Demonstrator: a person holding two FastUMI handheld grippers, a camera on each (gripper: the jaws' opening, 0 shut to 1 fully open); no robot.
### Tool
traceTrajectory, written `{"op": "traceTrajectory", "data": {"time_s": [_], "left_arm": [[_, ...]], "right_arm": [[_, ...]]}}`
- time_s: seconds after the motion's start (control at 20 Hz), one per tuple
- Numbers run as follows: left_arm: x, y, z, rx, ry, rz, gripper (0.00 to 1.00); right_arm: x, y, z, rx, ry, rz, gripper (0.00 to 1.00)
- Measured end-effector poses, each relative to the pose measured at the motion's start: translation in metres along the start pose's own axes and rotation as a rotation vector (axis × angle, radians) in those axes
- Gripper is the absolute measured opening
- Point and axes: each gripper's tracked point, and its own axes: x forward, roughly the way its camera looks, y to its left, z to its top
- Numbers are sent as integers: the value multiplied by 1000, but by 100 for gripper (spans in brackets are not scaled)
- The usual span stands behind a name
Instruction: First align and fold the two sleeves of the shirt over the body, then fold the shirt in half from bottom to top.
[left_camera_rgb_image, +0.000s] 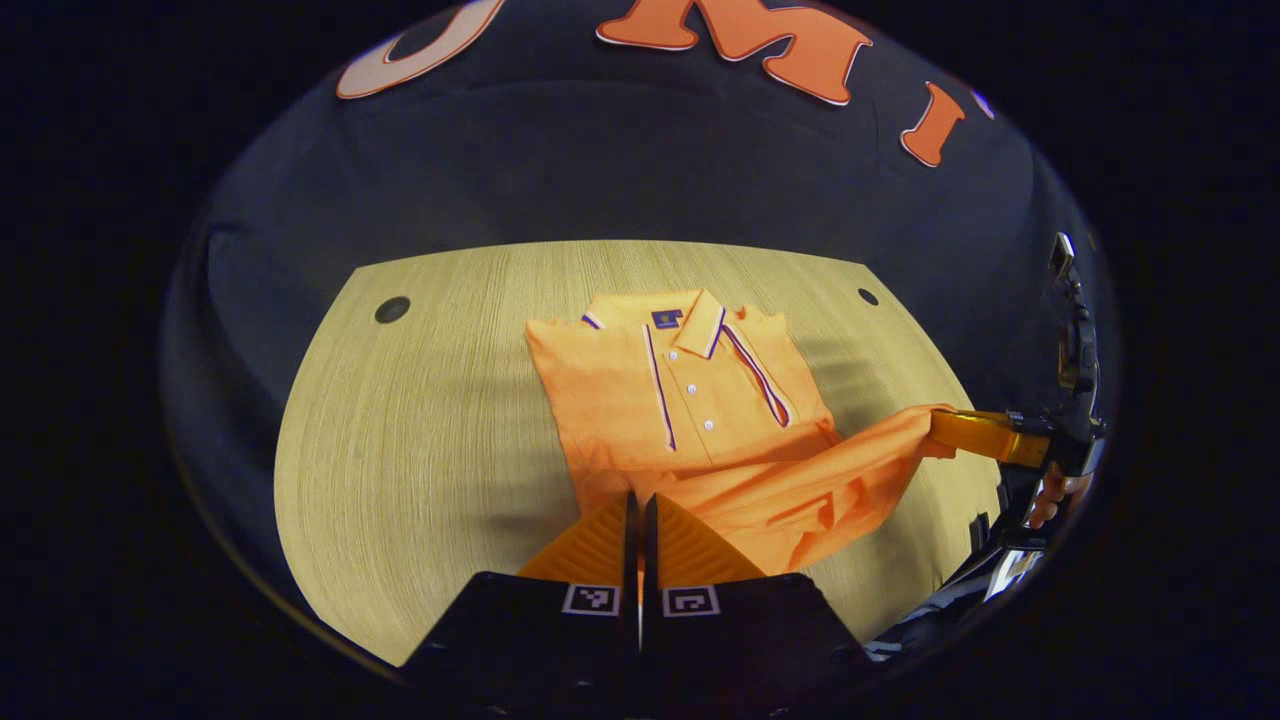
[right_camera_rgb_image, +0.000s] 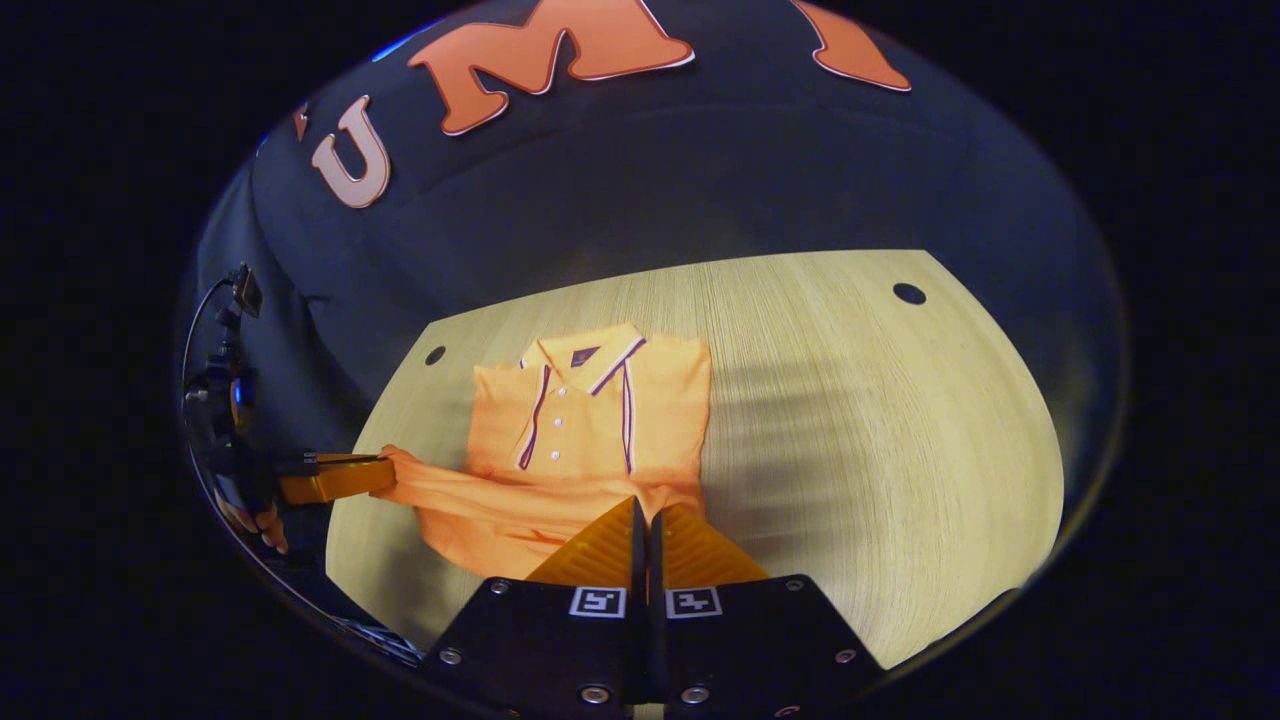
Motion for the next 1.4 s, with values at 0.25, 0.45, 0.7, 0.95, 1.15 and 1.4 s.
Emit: {"op": "traceTrajectory", "data": {"time_s": [0.25, 0.45, 0.7, 0.95, 1.15, 1.4], "left_arm": [[37, 20, 67, 25, -47, -11, 1], [76, 39, 105, 39, -55, -4, 1], [120, 74, 132, 117, -54, 119, 4], [106, 71, 154, 143, -113, 127, 93], [64, 58, 167, 126, -205, 141, 100], [-3, 33, 173, 123, -359, 183, 100]], "right_arm": [[44, -7, 55, -7, -23, -41, 1], [82, -10, 91, -22, -24, -60, 0], [131, -15, 105, -76, 45, -115, 1], [118, -19, 127, -176, -24, -163, 35], [91, -7, 136, -200, -99, -135, 93], [25, 8, 153, -238, -275, -128, 98]]}}
